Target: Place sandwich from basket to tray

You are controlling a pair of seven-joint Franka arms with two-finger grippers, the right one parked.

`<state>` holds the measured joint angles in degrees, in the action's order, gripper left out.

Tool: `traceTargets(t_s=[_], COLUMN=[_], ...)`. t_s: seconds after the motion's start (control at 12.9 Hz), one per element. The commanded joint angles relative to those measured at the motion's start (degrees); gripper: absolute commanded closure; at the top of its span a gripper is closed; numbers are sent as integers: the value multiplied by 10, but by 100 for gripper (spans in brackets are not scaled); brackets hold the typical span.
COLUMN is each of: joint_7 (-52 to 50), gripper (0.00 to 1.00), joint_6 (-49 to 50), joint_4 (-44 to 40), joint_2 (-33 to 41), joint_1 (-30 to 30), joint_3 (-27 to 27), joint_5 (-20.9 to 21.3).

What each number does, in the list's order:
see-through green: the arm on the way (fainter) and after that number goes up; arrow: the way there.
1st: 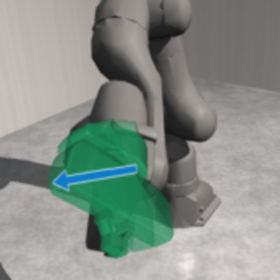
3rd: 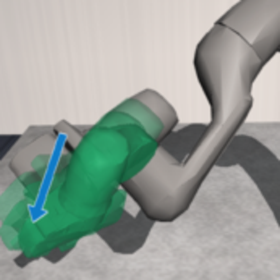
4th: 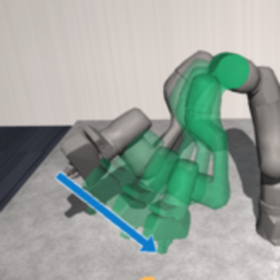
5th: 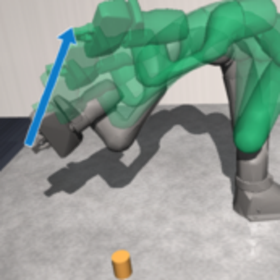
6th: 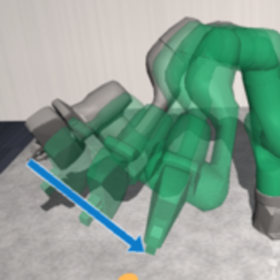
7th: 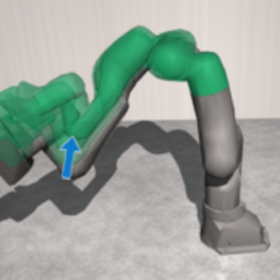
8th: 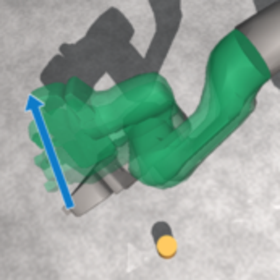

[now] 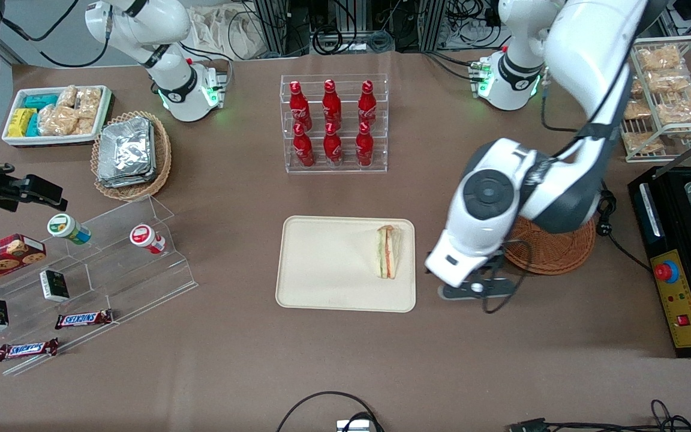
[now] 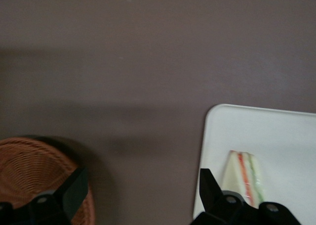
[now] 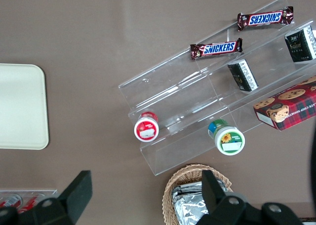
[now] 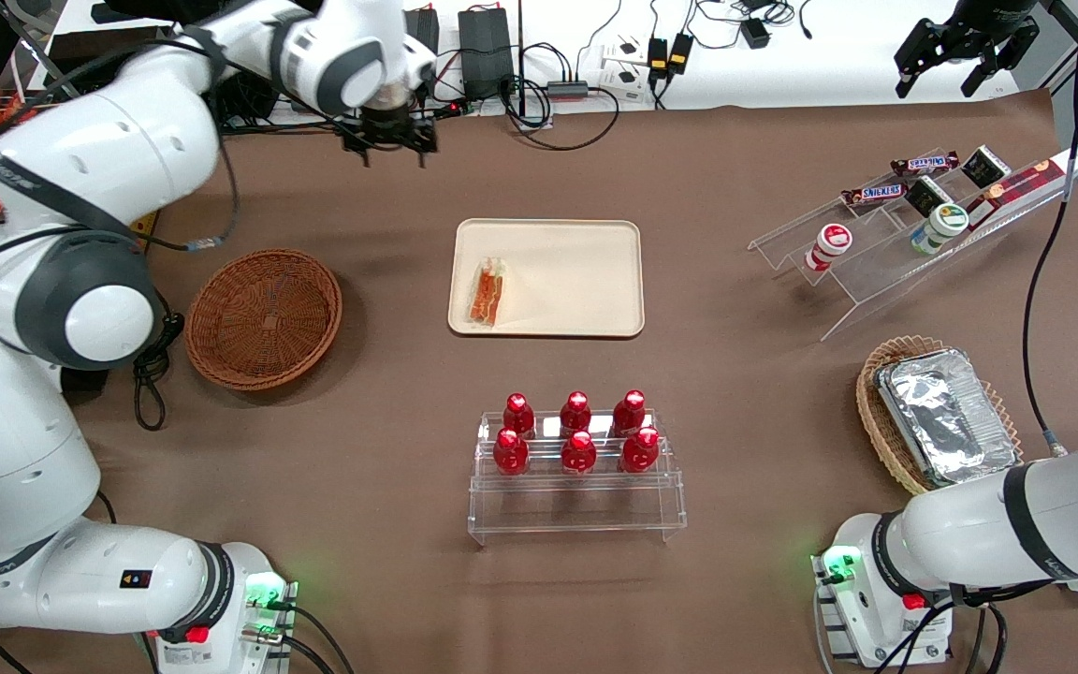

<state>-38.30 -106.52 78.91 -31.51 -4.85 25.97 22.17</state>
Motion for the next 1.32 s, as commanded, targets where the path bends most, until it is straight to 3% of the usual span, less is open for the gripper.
traceTargets(t_s=[0.0, 0.15, 0.7, 1.01, 1.24], joint_7=[2, 6, 146, 285, 328], gripper=[0, 0, 0, 0, 0], joint_6=[38, 65, 98, 126, 156], joint_4=[6, 6, 14, 47, 68], joint_2=[40, 52, 108, 183, 231], joint_1=[30, 55, 114, 101, 100], joint_3=[3, 6, 0, -111, -138], joint_5=[-15, -19, -102, -200, -202])
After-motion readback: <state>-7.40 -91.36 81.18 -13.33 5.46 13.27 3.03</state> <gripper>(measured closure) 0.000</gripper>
